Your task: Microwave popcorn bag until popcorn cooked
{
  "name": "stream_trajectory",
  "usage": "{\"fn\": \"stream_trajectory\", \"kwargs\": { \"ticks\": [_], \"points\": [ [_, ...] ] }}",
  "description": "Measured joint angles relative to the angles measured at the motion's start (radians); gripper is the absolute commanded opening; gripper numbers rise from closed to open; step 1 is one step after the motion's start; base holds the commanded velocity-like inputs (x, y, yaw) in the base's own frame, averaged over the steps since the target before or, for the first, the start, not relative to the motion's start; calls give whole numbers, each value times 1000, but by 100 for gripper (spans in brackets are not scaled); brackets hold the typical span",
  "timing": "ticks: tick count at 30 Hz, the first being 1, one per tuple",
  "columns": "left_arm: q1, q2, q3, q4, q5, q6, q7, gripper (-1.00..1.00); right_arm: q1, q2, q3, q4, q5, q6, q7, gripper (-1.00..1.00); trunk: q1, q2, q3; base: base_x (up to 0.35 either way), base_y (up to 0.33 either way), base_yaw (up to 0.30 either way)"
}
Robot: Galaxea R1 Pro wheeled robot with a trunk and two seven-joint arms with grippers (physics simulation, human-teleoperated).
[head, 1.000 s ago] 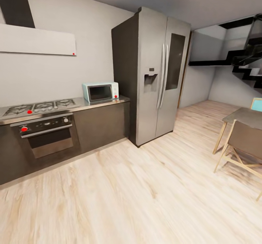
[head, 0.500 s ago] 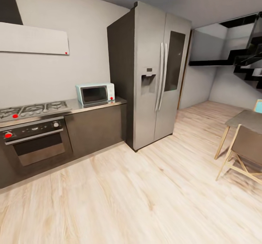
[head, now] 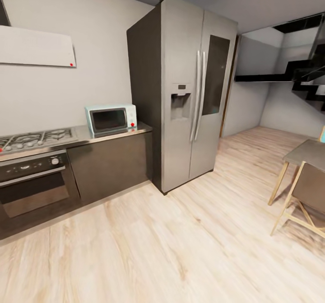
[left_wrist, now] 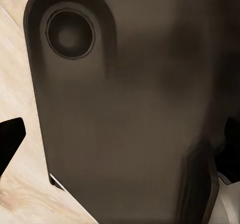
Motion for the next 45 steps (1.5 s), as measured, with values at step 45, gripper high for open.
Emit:
{"fn": "stream_trajectory", "kwargs": {
  "ticks": [45],
  "points": [
    [0,1,0,0,0,-1,0,100,0,1,-1,0,1,0,-1,100,0,0,0,324,-8,0]
  ]
}}
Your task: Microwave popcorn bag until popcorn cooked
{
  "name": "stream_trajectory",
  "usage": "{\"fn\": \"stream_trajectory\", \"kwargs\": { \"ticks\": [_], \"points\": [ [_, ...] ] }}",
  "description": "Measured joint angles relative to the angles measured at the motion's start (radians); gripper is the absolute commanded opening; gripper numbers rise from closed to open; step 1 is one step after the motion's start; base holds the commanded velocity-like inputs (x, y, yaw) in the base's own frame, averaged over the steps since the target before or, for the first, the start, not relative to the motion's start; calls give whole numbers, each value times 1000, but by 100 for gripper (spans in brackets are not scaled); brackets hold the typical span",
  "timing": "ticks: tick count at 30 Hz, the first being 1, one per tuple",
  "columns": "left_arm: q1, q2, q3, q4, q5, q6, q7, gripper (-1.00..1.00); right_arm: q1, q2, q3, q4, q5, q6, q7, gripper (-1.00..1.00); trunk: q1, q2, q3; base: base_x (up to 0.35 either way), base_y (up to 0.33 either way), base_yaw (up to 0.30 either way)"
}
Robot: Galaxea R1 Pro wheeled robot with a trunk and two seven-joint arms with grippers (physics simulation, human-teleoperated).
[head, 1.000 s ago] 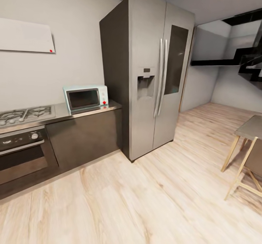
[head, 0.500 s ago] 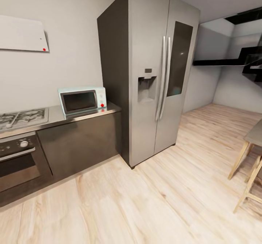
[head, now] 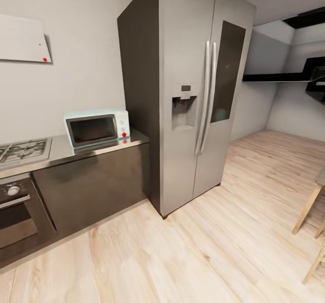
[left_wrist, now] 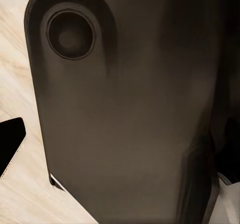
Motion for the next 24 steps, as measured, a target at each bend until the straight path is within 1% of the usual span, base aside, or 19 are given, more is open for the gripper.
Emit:
{"fn": "stream_trajectory", "kwargs": {
  "ticks": [10,24],
  "points": [
    [0,0,0,0,0,0,0,100,0,-4,0,0,1,-1,0,100,0,0,0,324,0,0],
    [0,0,0,0,0,0,0,100,0,-3,2,0,4,0,0,100,0,0,0,325,0,0]
  ]
}}
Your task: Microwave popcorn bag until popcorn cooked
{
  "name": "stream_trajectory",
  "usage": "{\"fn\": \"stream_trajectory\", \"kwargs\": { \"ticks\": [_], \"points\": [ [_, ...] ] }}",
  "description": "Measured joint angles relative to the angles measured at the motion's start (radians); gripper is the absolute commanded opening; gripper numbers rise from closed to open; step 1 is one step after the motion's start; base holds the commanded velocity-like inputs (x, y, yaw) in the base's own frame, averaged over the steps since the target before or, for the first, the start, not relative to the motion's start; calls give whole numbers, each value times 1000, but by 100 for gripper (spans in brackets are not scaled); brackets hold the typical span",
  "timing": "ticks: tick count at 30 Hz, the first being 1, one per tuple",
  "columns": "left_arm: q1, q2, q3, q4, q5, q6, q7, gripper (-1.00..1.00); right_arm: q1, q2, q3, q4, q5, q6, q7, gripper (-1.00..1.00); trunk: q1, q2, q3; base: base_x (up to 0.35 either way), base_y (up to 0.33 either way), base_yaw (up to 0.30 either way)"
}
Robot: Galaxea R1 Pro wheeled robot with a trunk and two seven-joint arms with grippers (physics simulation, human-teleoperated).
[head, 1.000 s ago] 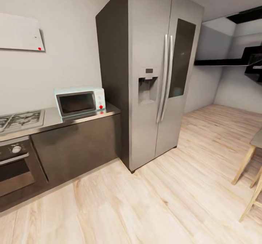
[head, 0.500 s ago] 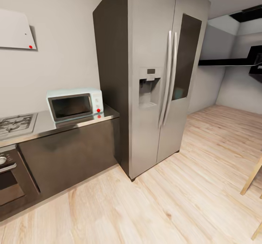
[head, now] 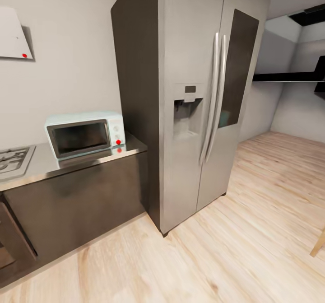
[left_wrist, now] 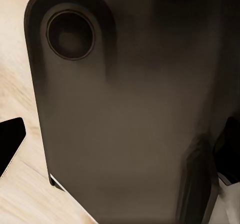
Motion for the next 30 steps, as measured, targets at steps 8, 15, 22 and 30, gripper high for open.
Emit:
{"fn": "stream_trajectory", "kwargs": {
  "ticks": [8,15,22,30],
  "points": [
    [0,0,0,0,0,0,0,100,0,2,3,0,0,0,1,100,0,0,0,325,0,0],
    [1,1,0,0,0,-1,0,100,0,3,-1,0,-3,0,0,100,0,0,0,324,0,0],
    [1,3,2,-1,0,-12,0,100,0,2,-3,0,-8,0,0,100,0,0,0,179,0,72],
    [0,3,3,0,0,-14,0,100,0,2,-2,0,-5,0,0,100,1,0,0,5,0,265]
  ]
}}
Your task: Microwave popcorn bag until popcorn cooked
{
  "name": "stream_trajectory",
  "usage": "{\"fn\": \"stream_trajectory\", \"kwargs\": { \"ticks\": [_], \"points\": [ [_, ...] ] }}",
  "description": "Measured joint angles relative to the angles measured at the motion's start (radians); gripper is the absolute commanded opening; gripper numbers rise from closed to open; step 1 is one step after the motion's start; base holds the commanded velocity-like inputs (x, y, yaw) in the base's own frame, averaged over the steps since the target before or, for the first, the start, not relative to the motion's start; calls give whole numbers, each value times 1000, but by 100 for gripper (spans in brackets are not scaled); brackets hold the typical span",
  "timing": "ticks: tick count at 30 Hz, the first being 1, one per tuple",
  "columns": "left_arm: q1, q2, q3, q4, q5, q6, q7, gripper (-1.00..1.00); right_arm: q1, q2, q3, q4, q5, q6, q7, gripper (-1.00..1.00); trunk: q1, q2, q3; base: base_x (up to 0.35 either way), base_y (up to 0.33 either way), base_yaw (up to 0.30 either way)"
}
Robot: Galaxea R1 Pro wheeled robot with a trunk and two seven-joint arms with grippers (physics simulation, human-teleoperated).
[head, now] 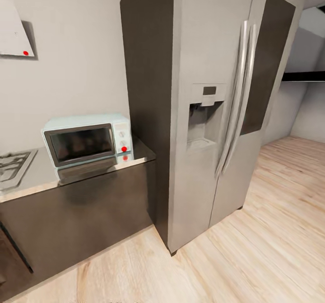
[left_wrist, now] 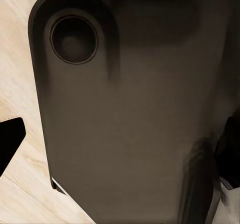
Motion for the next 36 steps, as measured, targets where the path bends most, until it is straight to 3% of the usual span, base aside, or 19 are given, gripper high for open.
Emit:
{"fn": "stream_trajectory", "kwargs": {
  "ticks": [6,13,16,36],
  "points": [
    [0,0,1,0,8,0,1,100,0,1,3,0,4,1,1,100,0,0,-1,0,0,274],
    [0,0,2,-1,128,-43,0,100,0,0,9,0,12,7,7,100,0,0,-4,0,0,274],
    [0,0,1,0,150,-50,0,100,0,0,10,0,27,6,9,100,0,0,-6,0,0,274],
    [0,-1,1,1,157,-50,0,100,0,0,2,0,23,-49,1,100,0,0,-17,0,0,269]
  ]
}}
